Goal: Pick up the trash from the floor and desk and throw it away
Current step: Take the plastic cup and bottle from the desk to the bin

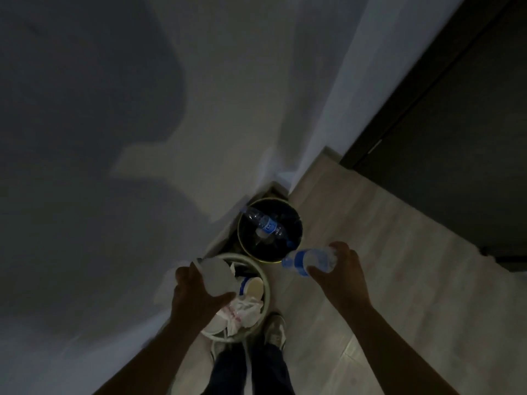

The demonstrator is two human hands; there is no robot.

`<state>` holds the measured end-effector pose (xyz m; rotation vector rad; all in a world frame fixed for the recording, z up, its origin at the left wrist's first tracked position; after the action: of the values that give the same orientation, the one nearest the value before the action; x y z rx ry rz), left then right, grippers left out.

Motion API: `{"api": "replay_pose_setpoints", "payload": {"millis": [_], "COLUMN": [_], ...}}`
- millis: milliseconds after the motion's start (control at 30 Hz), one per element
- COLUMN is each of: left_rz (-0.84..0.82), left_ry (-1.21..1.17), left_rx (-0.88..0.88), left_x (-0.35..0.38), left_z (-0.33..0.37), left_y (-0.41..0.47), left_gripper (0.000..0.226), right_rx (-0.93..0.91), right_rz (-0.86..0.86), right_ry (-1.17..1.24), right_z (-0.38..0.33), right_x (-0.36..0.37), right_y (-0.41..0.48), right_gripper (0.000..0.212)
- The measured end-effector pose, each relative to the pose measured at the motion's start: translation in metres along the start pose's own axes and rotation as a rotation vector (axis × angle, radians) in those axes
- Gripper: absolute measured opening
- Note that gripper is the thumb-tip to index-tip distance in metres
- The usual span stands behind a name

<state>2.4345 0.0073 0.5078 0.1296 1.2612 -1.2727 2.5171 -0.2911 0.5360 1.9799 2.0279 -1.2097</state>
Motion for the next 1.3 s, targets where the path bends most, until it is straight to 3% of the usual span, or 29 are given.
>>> {"api": "replay_pose_setpoints", "payload": {"millis": [167,300,667,900,1133,1300], "left_rz": [-0.013,-0.012,0.019,-0.116,-0.249,-0.335], "left_ry": [0.028,0.010,-0.102,0.197,0.297,0.380], "left_rx": [-0.061,-0.076,-0.046,-0.051,-0.064,0.003], "left_x": [0.048,0.075,0.112,0.133,0.114,0.084], "left_z": [-0.023,-0.038,-0.054,-0.063,-0.057,-0.043], "left_y": [0.045,0.072,0.111,0.122,0.114,0.096], "left_gripper": [0.109,0.106,0.098,0.125,0.077,0.058], "right_rx": [-0.004,-0.010,0.088,0.154,0.151,0.099], "right_rz": [0.020,-0.037,-0.187,-0.202,-0.193,-0.201], "right_ry": [0.006,0.013,-0.040,-0.058,-0.065,-0.099], "right_z": [0.026,0.044,0.093,0.109,0.087,0.053], "right_x": [0.045,0.083,0.125,0.124,0.118,0.106], "right_y": [0.060,0.092,0.076,0.065,0.054,0.038], "right_gripper": [0.062,0.076,0.080,0.080,0.079,0.072]}}
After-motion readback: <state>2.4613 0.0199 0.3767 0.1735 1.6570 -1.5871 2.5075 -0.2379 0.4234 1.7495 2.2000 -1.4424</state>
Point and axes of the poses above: each hand's wrist, its own y-axis towards the middle knuckle, its own x-axis out of the palm, z = x × y, the point moved 7 cm from there along y, towards the middle knuckle, and after that the axes turned 9 degrees about y, right-handed, at the moved point
